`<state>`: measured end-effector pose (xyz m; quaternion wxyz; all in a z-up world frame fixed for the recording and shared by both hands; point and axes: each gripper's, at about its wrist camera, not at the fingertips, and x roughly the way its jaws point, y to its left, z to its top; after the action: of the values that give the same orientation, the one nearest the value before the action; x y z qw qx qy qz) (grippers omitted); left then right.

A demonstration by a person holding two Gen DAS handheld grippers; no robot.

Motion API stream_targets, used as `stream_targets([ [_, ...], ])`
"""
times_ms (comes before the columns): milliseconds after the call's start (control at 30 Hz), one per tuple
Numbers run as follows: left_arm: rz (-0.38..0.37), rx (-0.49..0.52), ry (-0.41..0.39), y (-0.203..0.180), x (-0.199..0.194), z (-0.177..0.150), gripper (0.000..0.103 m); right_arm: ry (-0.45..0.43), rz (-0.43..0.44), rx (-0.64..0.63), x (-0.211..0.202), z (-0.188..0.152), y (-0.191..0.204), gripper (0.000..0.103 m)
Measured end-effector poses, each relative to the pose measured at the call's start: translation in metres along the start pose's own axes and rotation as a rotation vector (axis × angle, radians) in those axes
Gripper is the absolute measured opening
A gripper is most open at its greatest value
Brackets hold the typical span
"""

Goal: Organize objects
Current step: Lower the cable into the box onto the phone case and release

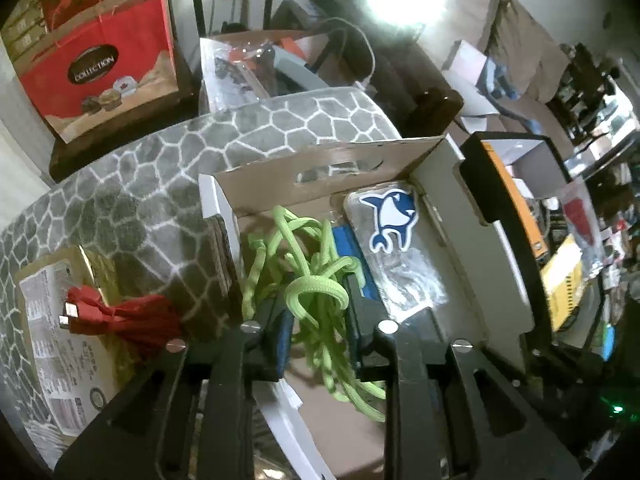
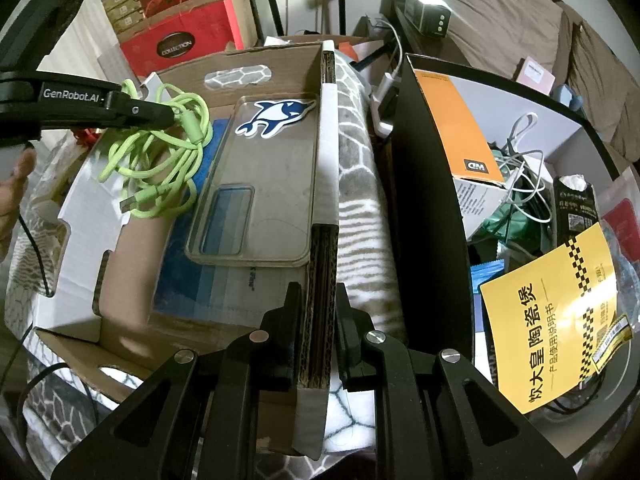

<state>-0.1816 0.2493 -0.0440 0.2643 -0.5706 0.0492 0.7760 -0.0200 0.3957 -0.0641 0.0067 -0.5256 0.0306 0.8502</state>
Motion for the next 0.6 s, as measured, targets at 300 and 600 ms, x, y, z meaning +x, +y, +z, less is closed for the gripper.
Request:
stream_targets([
  [300,-0.049,0.011,-0.141,0.01,-0.078,0.004,0.061,-0.002,0.003,0.003,0.0,0.0,0.0,0.015],
  [600,0.044,-0.076,-0.08,0.078,-0.079,-0.004,0.063,-0.004,0.006,0.005,-0.001,0.001,-0.001,0.015],
])
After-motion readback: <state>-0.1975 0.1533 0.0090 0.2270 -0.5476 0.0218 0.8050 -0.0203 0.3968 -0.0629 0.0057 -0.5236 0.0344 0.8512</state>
